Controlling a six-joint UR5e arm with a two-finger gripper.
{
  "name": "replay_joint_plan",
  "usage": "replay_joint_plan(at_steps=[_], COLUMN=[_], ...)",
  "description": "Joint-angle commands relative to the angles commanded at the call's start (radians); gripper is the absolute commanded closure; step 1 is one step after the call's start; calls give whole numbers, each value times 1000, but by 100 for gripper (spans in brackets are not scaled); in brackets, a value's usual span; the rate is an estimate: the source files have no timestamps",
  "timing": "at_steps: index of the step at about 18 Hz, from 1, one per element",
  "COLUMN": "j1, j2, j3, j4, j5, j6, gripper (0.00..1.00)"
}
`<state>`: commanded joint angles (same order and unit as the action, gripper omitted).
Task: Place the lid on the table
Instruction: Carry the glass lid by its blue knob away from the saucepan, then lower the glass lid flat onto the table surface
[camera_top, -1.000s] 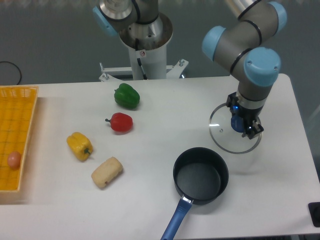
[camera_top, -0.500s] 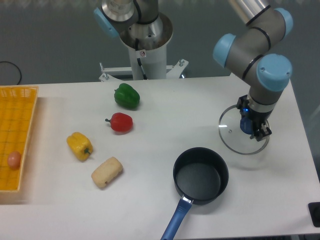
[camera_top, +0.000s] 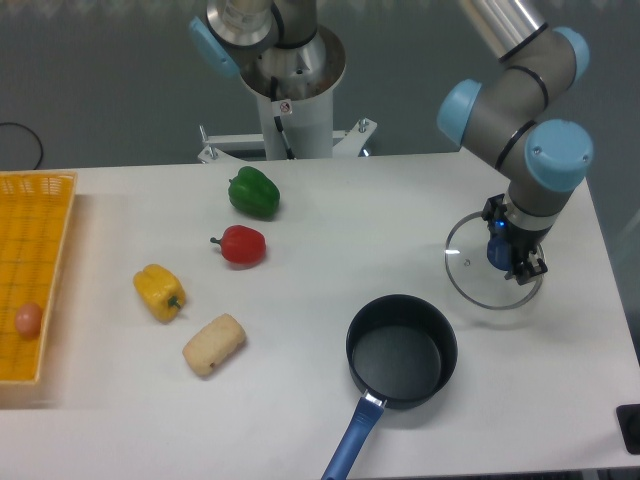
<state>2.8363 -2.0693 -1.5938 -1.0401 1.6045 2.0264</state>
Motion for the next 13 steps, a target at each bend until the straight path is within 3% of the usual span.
replay_joint_plan(at_steps=[13], j1=[2], j2=[-40], j3=[0], j4=[28], j5=[2], j6=[-2], gripper=[37])
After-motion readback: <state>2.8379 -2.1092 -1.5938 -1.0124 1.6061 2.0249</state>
